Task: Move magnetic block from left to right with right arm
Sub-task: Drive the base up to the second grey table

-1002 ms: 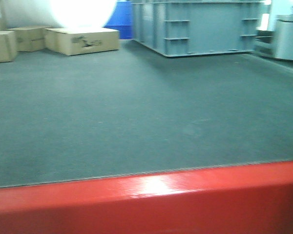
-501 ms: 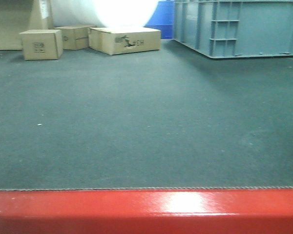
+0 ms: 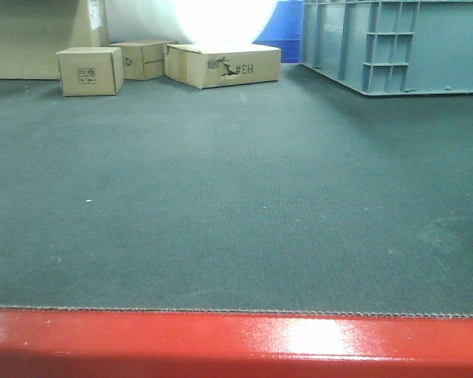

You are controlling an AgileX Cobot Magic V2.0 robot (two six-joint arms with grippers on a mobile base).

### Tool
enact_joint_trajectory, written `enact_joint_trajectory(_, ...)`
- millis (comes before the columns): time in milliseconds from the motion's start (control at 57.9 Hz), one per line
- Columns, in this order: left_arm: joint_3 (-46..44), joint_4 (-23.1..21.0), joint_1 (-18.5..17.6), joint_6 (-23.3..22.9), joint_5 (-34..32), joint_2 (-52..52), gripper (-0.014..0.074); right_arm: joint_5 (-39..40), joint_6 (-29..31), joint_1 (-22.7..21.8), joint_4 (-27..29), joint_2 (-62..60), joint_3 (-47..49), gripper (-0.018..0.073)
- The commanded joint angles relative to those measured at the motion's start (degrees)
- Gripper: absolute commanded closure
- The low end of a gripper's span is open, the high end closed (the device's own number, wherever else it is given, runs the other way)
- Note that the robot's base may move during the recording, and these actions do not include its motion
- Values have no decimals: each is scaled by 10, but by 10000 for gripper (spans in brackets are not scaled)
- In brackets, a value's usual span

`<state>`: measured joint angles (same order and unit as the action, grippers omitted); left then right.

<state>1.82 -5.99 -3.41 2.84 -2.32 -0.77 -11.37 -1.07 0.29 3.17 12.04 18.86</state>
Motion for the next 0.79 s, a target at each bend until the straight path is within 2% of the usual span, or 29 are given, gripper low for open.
enact_joint_trajectory(0,5,-3,-4,1,-52,-4,722,52,5,-2,-1,10,18,189)
enact_joint_trajectory(674,5,-3,-4,1,-52,-4,722,53,5,-2,-1,10,18,189)
enact_joint_trajectory(777,5,-3,-4,1,-52,-4,722,76,5,-2,-1,10,18,189)
